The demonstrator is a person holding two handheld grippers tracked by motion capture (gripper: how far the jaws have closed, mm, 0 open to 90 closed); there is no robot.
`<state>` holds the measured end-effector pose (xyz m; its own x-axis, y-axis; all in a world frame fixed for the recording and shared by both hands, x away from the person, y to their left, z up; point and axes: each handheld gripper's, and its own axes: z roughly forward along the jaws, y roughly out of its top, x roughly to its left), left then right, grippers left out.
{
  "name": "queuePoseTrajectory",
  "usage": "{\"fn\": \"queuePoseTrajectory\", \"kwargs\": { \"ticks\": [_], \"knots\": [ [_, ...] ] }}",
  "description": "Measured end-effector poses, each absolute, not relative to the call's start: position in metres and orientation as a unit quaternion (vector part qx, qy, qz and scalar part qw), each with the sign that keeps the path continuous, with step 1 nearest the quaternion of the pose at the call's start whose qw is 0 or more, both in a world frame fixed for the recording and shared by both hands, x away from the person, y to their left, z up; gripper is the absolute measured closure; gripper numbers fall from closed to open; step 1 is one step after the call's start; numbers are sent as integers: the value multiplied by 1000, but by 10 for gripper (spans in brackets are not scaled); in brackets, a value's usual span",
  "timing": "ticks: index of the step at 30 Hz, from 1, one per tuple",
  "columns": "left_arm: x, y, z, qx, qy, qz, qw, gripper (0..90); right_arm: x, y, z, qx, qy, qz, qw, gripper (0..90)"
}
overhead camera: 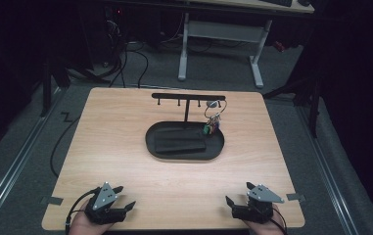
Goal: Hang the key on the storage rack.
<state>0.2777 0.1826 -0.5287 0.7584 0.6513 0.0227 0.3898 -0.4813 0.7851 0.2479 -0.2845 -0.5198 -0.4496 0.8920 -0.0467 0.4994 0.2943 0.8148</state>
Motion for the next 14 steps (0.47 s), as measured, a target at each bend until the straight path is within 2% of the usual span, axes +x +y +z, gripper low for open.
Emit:
{"fn": "queuePoseTrajectory", "kwargs": {
  "ticks": [6,14],
  "knots": [
    [277,178,-529,850,303,162,400,307,249,-283,-517,462,747,393,274,103],
    [276,184,-528,849,300,164,402,306,253,-279,-524,470,752,380,262,101]
  ]
}}
